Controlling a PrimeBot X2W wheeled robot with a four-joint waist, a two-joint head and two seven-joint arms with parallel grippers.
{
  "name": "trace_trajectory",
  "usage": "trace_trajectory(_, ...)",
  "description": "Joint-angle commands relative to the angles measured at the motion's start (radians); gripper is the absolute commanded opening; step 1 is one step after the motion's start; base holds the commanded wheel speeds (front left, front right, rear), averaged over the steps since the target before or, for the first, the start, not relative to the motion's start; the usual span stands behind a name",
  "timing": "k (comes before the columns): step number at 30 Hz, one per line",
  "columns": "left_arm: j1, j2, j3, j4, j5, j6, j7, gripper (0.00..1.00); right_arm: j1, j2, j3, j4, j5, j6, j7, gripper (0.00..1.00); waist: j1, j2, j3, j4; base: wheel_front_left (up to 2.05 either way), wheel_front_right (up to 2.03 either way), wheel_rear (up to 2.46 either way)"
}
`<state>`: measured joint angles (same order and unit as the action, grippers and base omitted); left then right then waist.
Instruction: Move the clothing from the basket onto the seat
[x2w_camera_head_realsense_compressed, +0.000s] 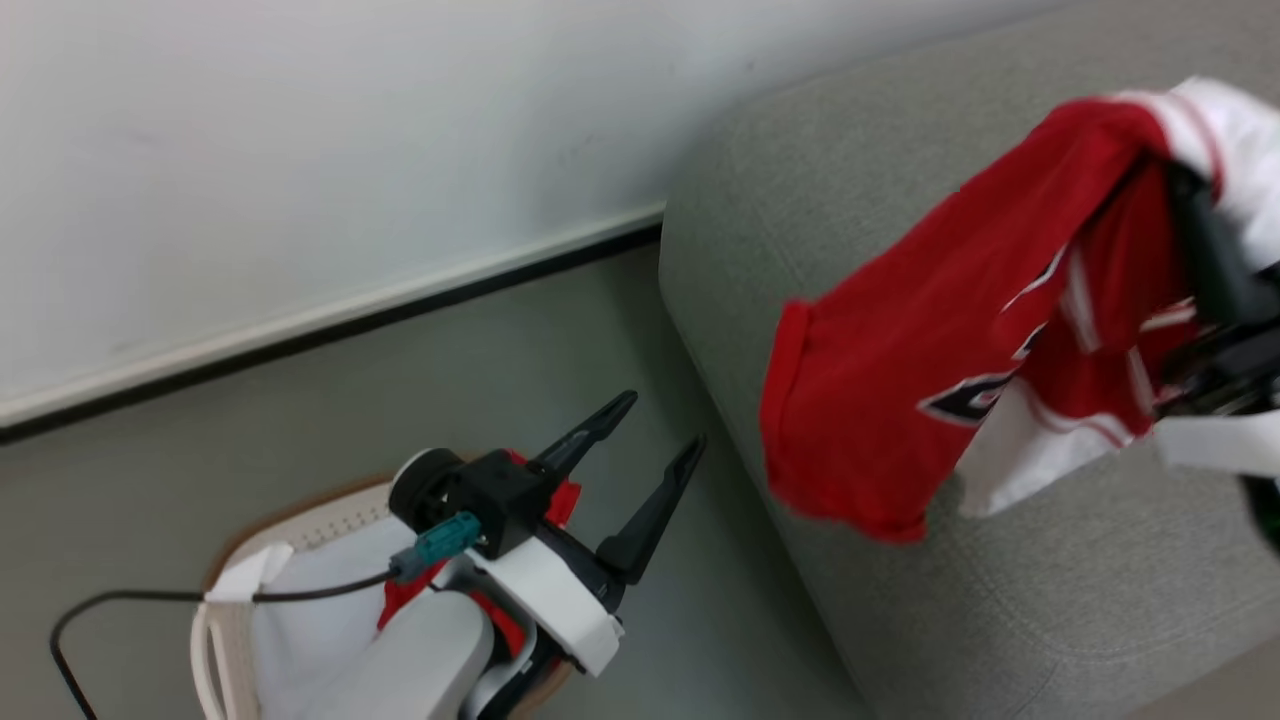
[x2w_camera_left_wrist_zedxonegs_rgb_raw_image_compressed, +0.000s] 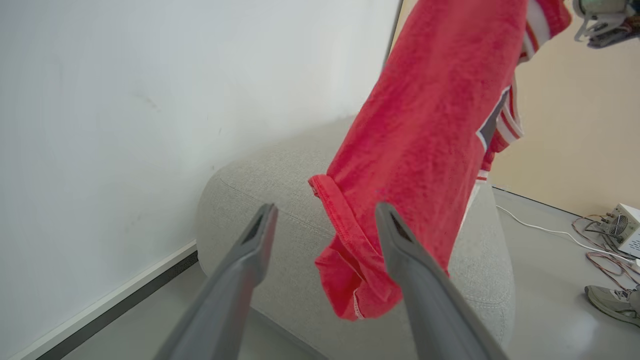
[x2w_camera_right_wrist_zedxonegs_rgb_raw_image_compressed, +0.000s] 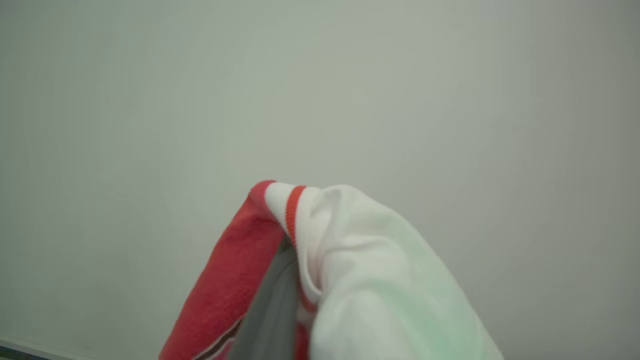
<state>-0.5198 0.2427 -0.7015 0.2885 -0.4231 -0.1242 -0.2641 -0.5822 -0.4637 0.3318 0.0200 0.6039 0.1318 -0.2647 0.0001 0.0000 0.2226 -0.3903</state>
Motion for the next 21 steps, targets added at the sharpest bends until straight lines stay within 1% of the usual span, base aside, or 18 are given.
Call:
trace_trajectory(1, -0.019, 0.014, -0.003, -0.007, 0.014, -0.005, 0.001, 1.0, -0.028, -0.03, -0.011, 0.006, -0.016, -0.002, 0.001, 0.0, -0.0001, 0.0, 0.067, 0.032, 0.0, 0.0, 0.0)
trace_trajectory(5, -0.055, 0.045, -0.007, -0.03, 0.018, -0.006, 0.008, 1.0, -0.118, -0.108, -0.062, 0.016, -0.017, -0.002, 0.001, 0.0, -0.0001, 0.0, 0.147, 0.057, 0.0, 0.0, 0.0)
trace_trajectory(10, -0.102, 0.078, -0.018, -0.073, 0.021, -0.006, 0.023, 1.0, -0.233, -0.196, -0.137, 0.042, 0.059, -0.002, 0.017, 0.0, -0.0001, 0.0, 0.242, 0.089, 0.0, 0.0, 0.0)
trace_trajectory(11, -0.114, 0.085, -0.017, -0.083, 0.021, -0.006, 0.027, 1.0, -0.257, -0.227, -0.152, 0.051, 0.061, -0.002, 0.028, 0.0, -0.0001, 0.0, 0.265, 0.095, 0.0, 0.0, 0.0)
trace_trajectory(13, -0.131, 0.099, -0.013, -0.103, 0.017, -0.007, 0.034, 1.0, -0.306, -0.266, -0.175, 0.076, 0.059, -0.002, 0.046, 0.0, -0.0001, 0.0, 0.303, 0.105, 0.0, 0.0, 0.0)
trace_trajectory(16, -0.15, 0.113, -0.008, -0.127, 0.014, -0.007, 0.042, 1.0, -0.367, -0.313, -0.21, 0.141, 0.06, -0.002, 0.063, 0.0, -0.0001, 0.0, 0.348, 0.12, 0.0, 0.0, 0.0)
trace_trajectory(18, -0.157, 0.118, -0.009, -0.137, 0.013, -0.007, 0.045, 1.0, -0.394, -0.326, -0.226, 0.197, 0.061, -0.002, 0.066, 0.0, -0.0001, 0.0, 0.37, 0.13, 0.0, 0.0, 0.0)
trace_trajectory(21, -0.166, 0.128, -0.012, -0.143, 0.013, -0.007, 0.046, 1.0, -0.408, -0.323, -0.217, 0.28, 0.06, -0.002, 0.071, 0.0, -0.0001, 0.0, 0.395, 0.141, 0.0, 0.0, 0.0)
